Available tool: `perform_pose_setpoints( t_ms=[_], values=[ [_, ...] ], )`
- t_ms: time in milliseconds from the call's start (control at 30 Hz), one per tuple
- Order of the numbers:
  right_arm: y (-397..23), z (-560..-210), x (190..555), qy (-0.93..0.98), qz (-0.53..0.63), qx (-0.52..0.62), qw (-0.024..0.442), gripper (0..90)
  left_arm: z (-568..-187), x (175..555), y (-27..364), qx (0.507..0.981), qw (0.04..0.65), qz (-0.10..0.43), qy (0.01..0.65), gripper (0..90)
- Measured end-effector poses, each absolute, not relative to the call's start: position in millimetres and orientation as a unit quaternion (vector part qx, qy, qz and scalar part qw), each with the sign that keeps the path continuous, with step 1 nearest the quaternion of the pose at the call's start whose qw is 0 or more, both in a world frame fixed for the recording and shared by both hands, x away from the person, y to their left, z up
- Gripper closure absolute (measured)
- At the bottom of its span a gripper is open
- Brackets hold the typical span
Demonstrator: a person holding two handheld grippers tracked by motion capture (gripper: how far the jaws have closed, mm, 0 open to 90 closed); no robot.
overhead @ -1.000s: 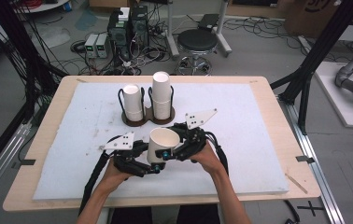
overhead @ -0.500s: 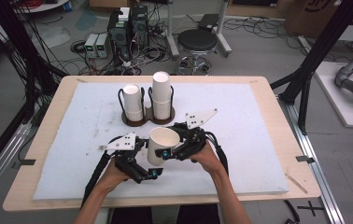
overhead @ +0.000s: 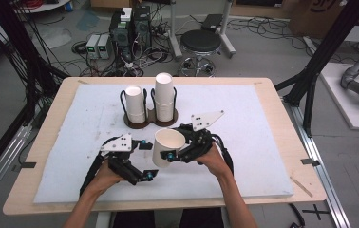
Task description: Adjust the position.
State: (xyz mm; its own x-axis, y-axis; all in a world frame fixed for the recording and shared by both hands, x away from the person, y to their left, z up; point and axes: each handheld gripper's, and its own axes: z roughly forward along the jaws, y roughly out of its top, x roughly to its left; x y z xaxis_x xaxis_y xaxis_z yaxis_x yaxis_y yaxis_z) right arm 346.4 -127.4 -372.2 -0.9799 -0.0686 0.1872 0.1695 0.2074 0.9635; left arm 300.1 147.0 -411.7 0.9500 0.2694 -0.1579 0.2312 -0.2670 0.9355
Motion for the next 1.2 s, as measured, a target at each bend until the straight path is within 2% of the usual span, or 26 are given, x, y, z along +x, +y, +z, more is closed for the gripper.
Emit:
perform_pose_setpoints(
  t_ms=[233, 467, 833, 1200],
  values=[
    [-135.9, -370.5, 346.3, -0.776, -0.625, -0.047, 0.071, 29.4, -410.2, 299.3, 179.2, 0.81, 0.537, 0.08, 0.222, 1.7],
    [-143.6, -370.5, 344.8, -0.778, -0.624, -0.068, 0.039, 29.3, -420.6, 300.8, 202.6, 0.797, 0.506, 0.141, 0.299, 1.7],
    [-153.6, -377.5, 344.8, -0.773, -0.628, -0.093, 0.015, 29.3, -436.2, 295.8, 231.2, 0.752, 0.541, 0.171, 0.336, 1.8],
    [-156.2, -380.7, 346.1, -0.772, -0.628, -0.097, 0.013, 29.3, -440.1, 294.6, 244.0, 0.74, 0.545, 0.178, 0.35, 1.7]
  ],
)
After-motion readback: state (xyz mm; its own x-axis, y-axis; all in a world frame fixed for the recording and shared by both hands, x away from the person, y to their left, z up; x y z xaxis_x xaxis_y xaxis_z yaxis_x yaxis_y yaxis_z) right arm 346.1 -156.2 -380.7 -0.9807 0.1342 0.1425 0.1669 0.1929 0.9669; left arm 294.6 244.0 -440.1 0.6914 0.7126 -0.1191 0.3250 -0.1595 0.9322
